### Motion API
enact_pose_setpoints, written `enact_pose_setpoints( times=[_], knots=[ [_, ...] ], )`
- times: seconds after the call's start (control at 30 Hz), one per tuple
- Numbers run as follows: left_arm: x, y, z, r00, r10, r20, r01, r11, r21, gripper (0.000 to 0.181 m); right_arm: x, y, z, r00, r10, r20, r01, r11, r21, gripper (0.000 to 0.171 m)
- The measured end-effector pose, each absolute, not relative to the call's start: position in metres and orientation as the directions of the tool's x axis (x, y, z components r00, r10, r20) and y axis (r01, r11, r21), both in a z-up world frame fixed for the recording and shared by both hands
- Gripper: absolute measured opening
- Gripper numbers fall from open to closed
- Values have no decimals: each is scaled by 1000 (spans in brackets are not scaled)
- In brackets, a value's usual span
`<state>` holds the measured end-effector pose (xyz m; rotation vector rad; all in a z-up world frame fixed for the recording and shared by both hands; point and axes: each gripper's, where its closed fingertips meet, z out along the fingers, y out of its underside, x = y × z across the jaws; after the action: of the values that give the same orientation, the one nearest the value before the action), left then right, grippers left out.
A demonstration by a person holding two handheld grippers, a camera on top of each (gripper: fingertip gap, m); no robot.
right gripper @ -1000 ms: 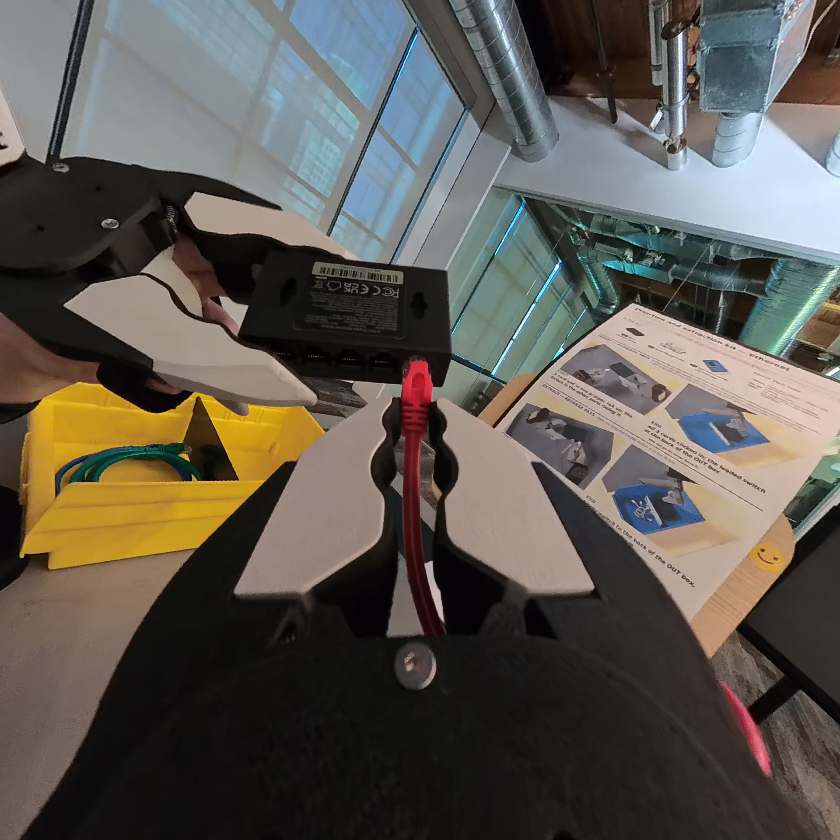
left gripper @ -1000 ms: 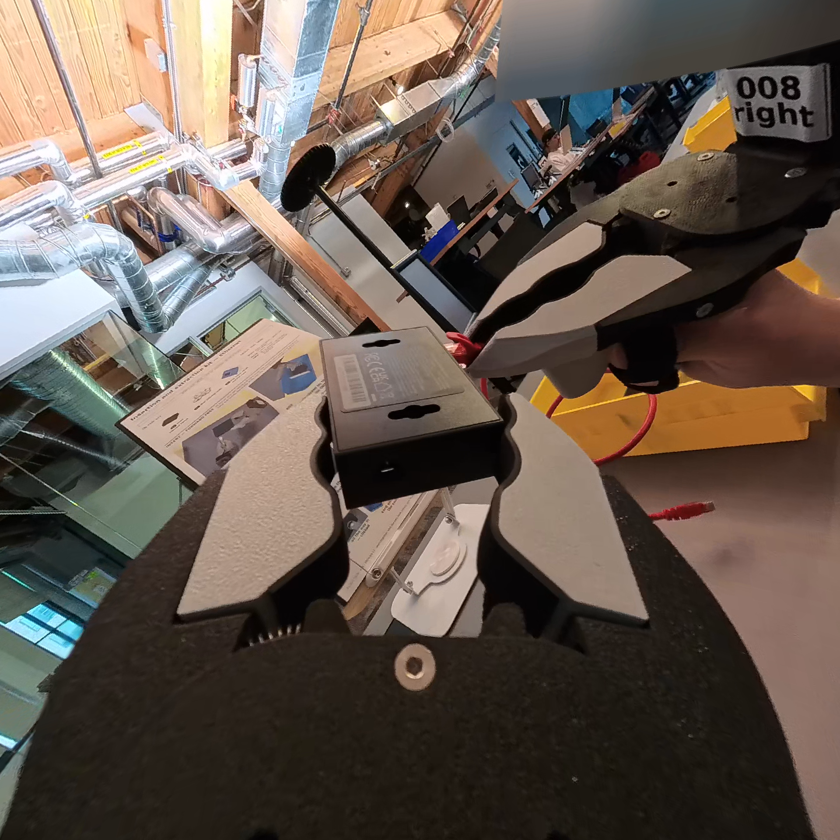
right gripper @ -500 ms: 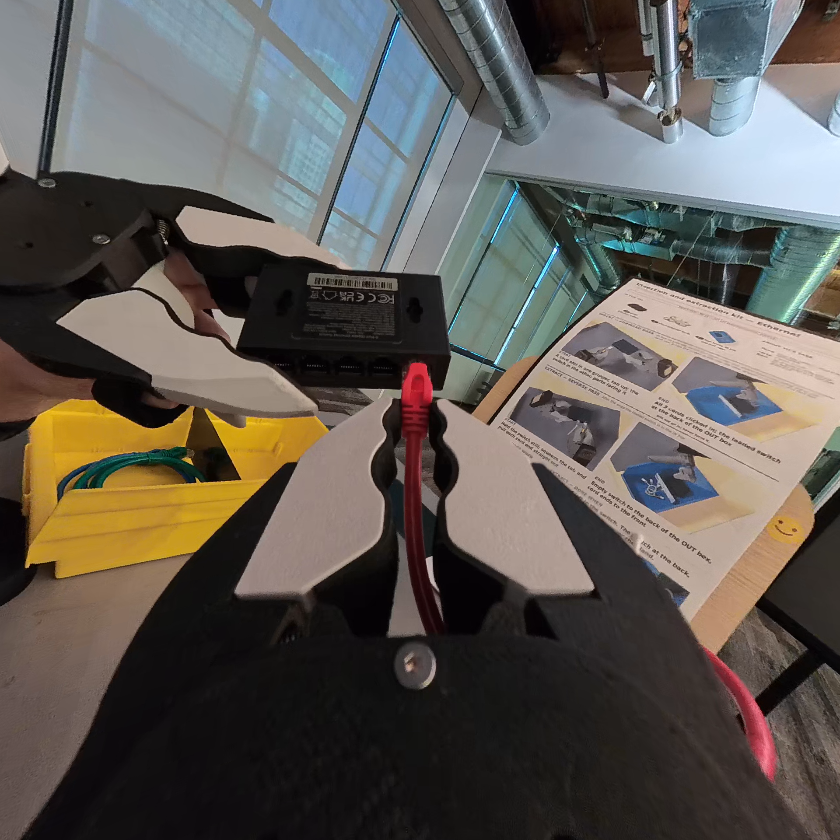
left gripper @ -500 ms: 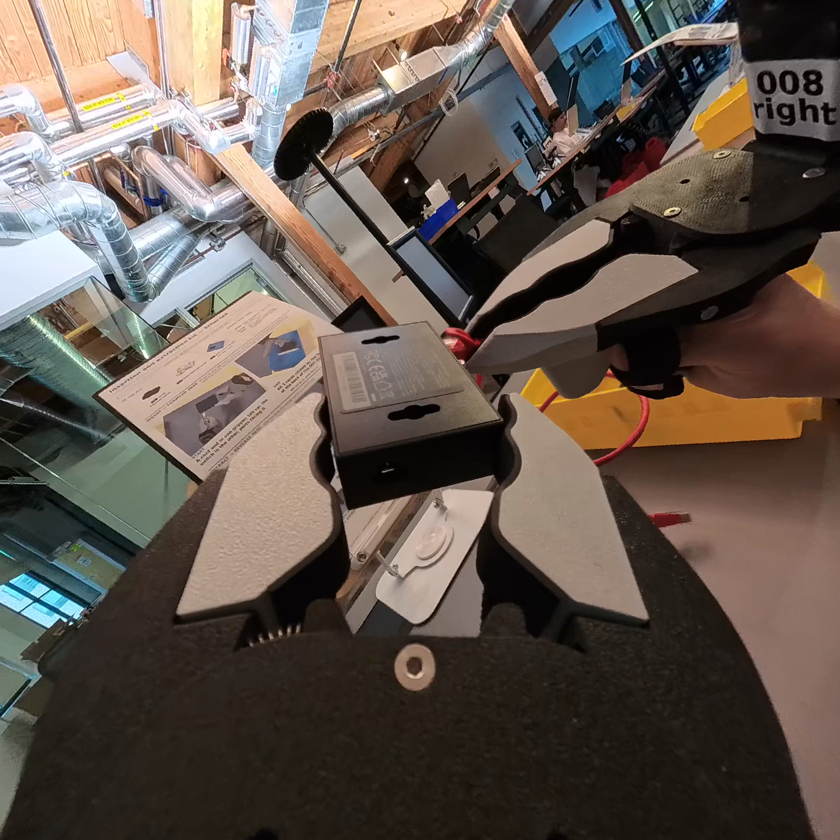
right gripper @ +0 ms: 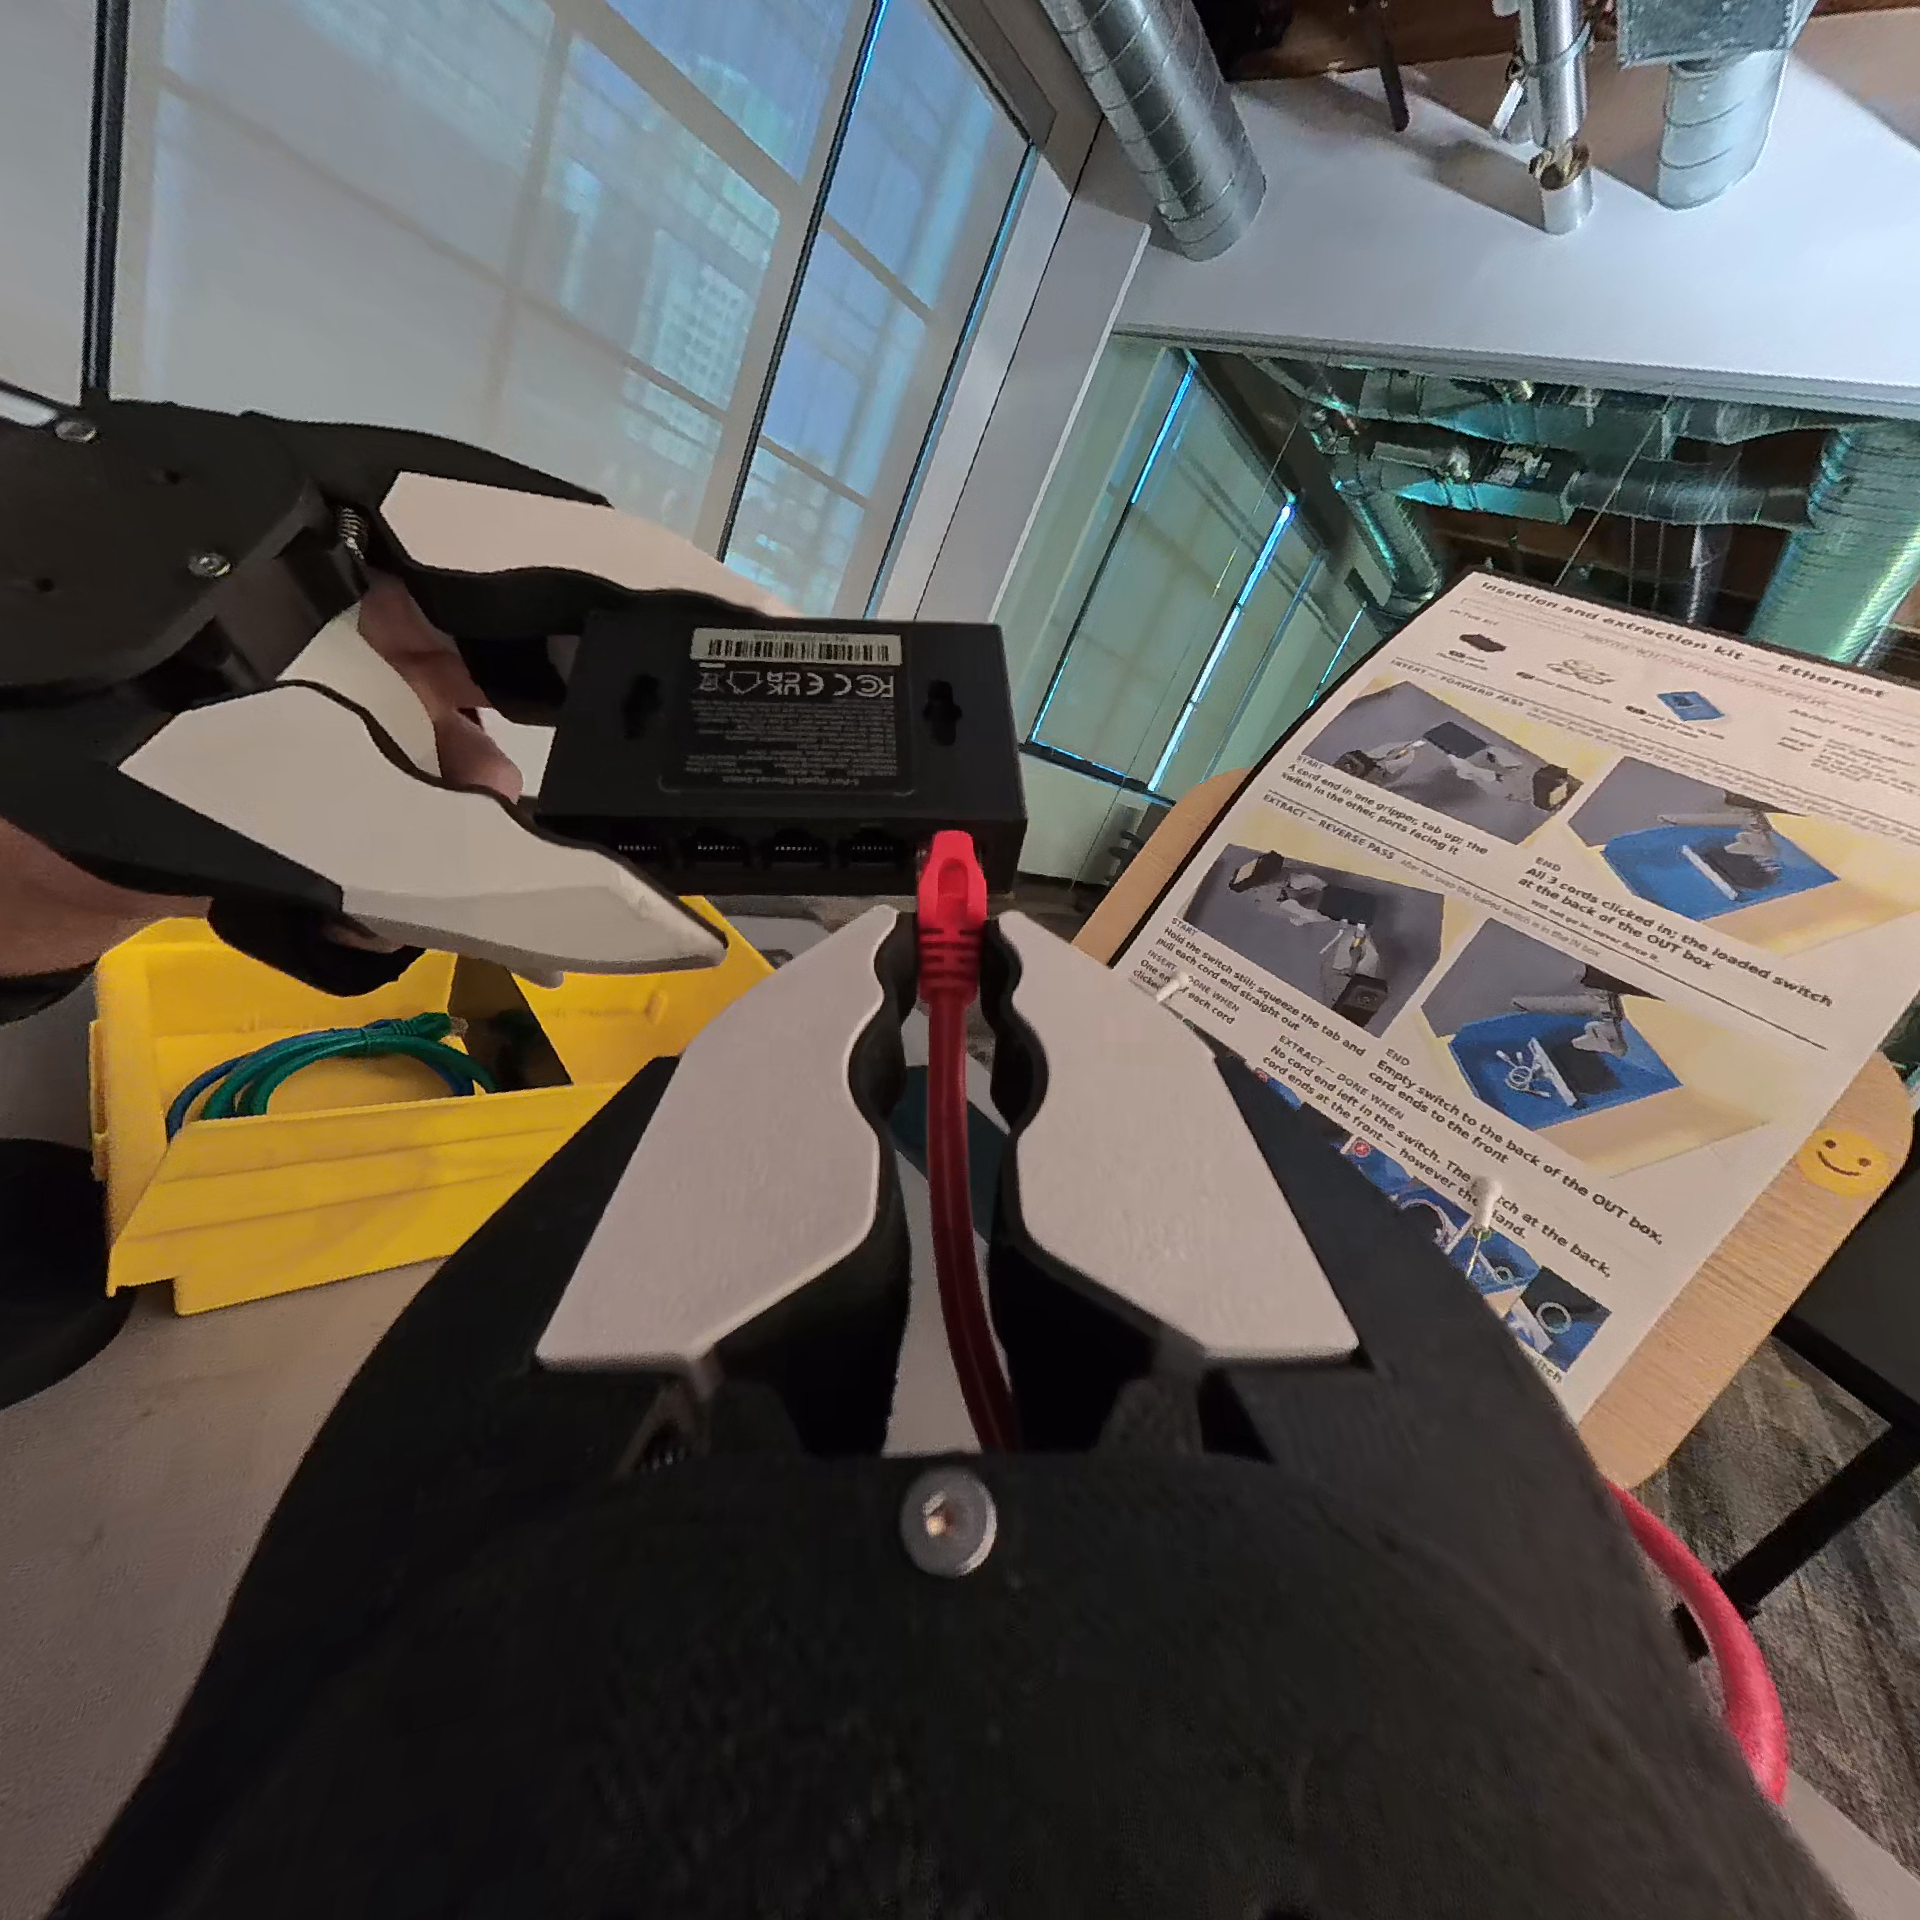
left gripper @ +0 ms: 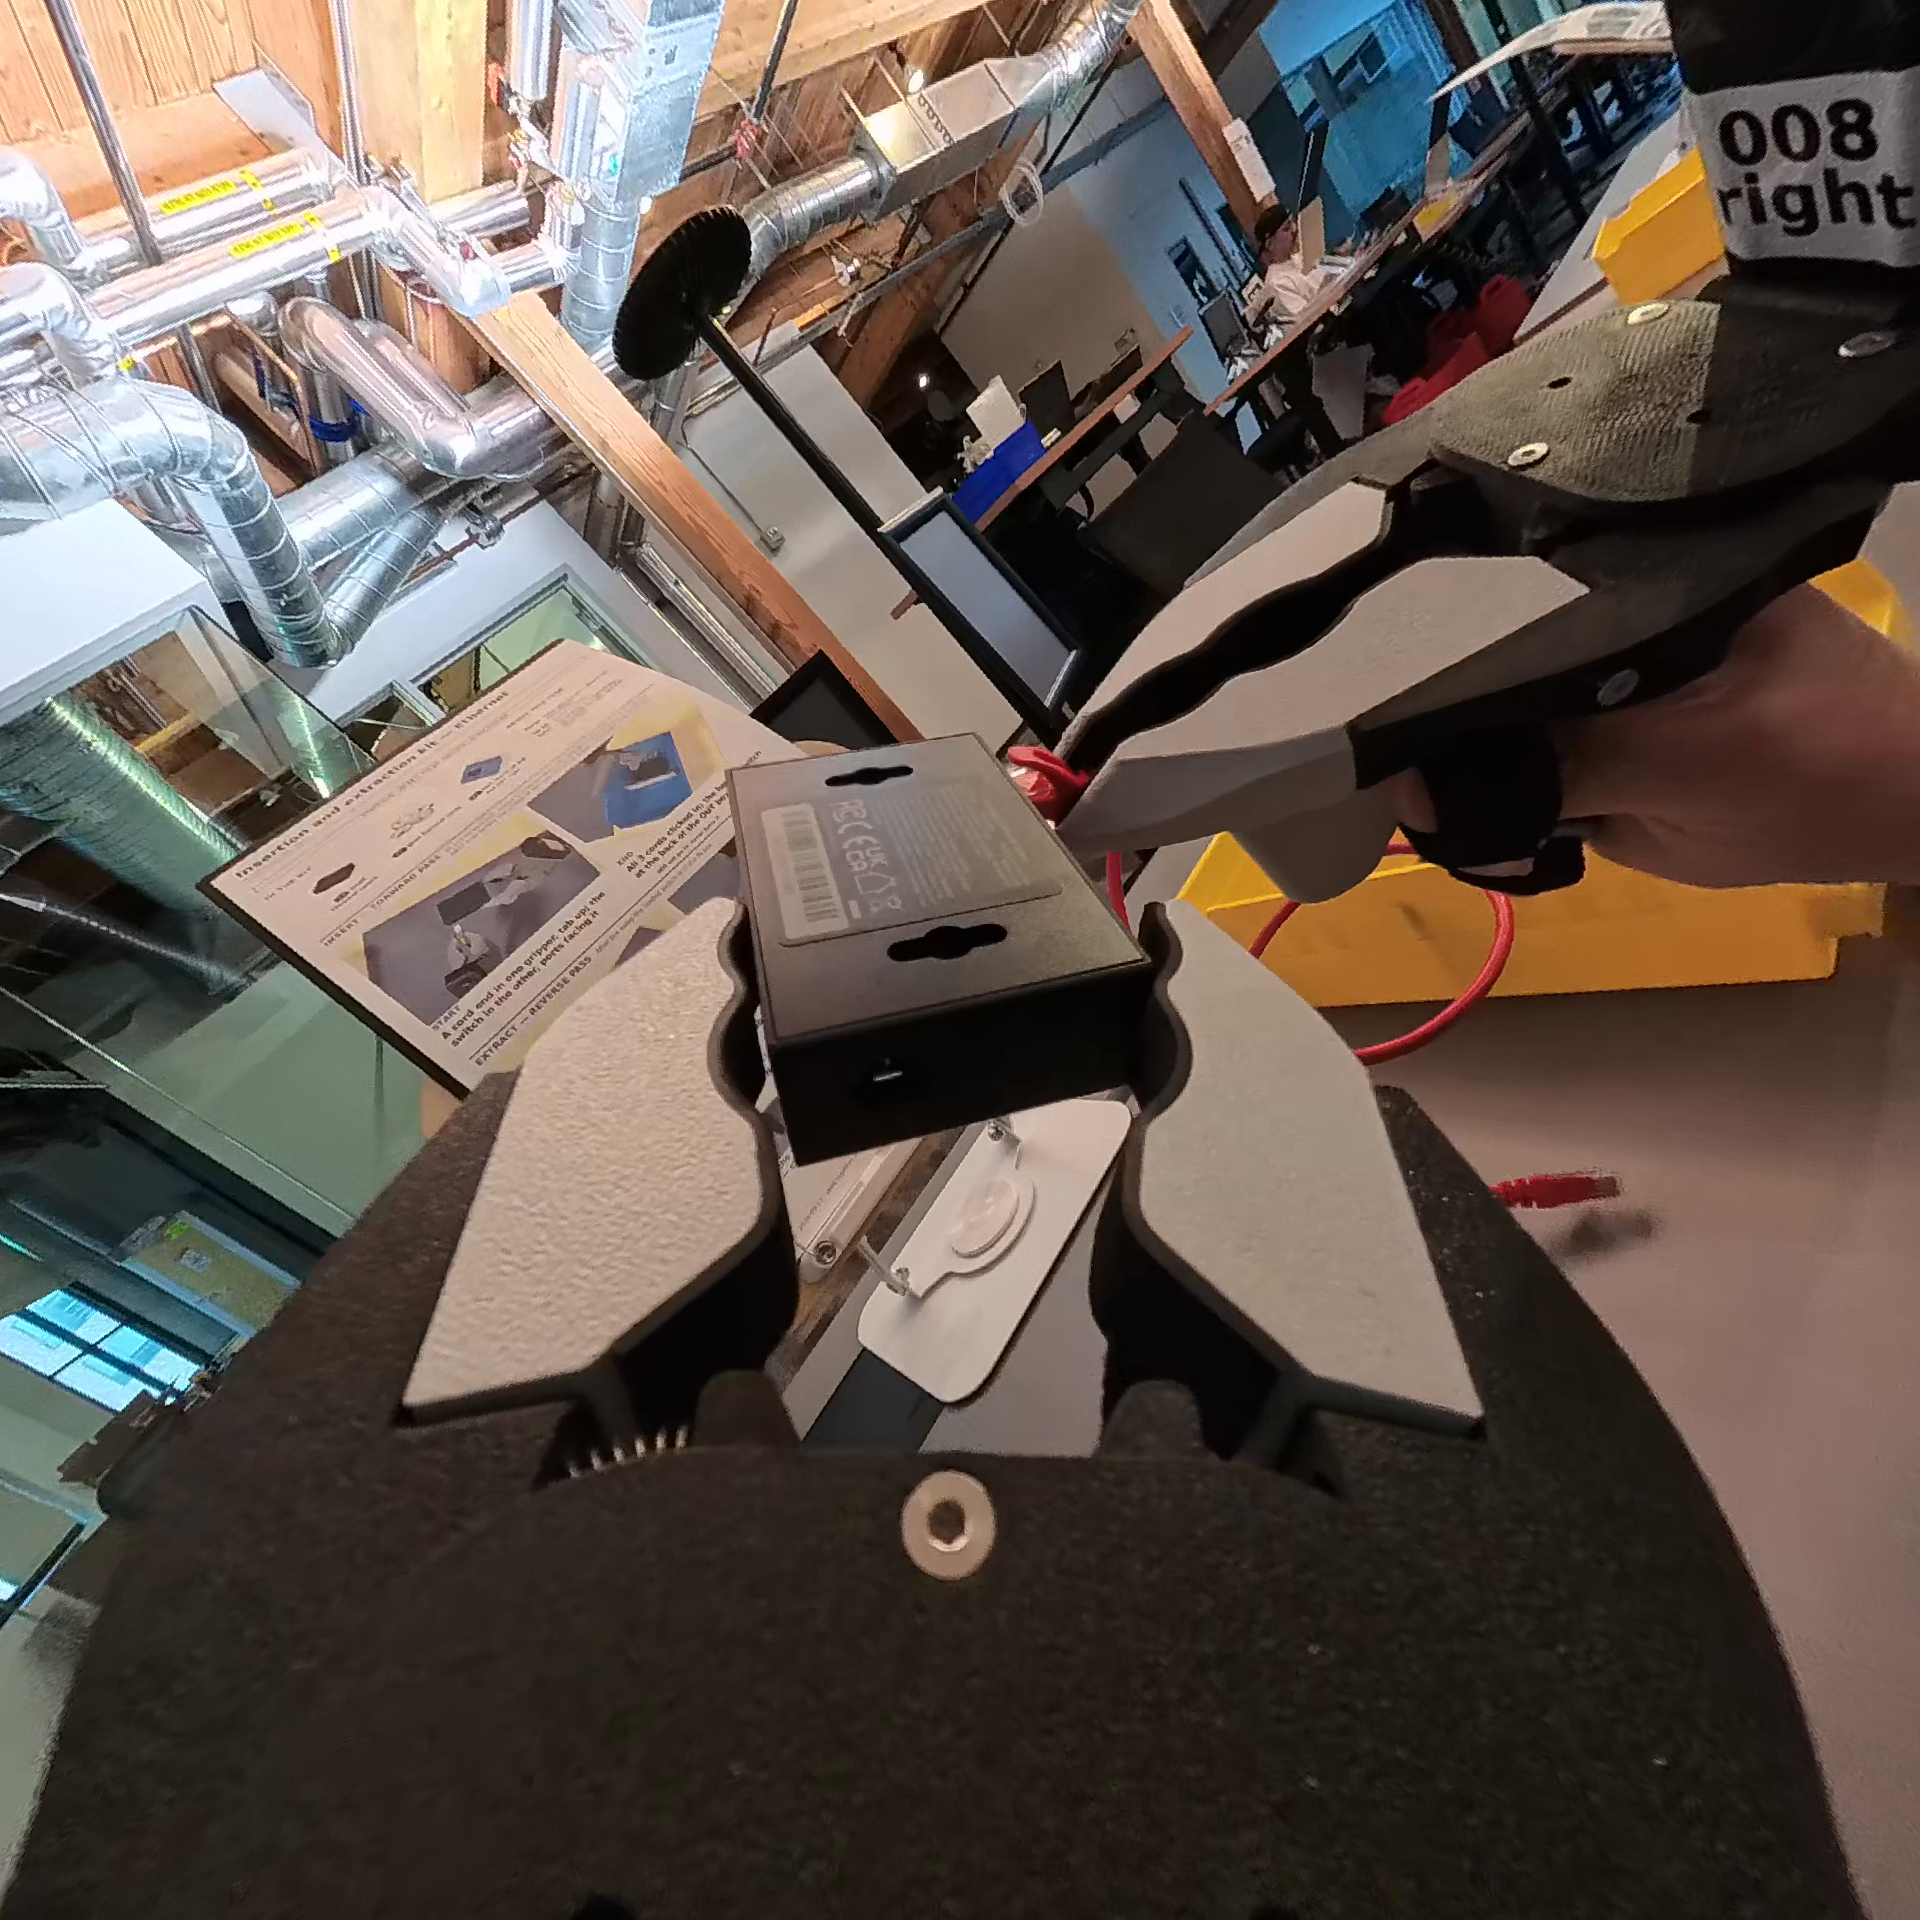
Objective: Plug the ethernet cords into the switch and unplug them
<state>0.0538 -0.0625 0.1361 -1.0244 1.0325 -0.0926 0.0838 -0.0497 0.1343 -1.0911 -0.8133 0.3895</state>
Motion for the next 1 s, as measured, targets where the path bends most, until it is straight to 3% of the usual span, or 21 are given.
enact_pose_setpoints(
  times=[0.27, 0.43, 0.53, 0.7, 0.9, 1.0],
  knots=[
    [47, -46, 123, 516, -457, -725, -530, 495, -689, 71, 80, -33, 122, 628, 692, 355, 142, 347, -927, 12],
    [39, -44, 128, 573, -579, -580, -424, 396, -814, 79, 88, 10, 70, 601, 796, 78, 180, -39, -983, 12],
    [15, -43, 144, 617, -496, -611, -453, 411, -791, 75, 84, 29, 13, 563, 824, -69, 281, -269, -921, 12],
    [-21, -41, 150, 660, -472, -584, -496, 311, -811, 75, 75, 47, -79, 569, 821, 53, 546, -329, -771, 13],
    [-35, -32, 129, 622, -492, -610, -594, 212, -776, 71, 79, 56, -122, 579, 812, 70, 613, -377, -694, 13],
    [-63, -25, 103, 595, -483, -642, -714, 48, -699, 59, 84, 54, -139, 580, 815, 24, 637, -435, -636, 13]
  ],
)
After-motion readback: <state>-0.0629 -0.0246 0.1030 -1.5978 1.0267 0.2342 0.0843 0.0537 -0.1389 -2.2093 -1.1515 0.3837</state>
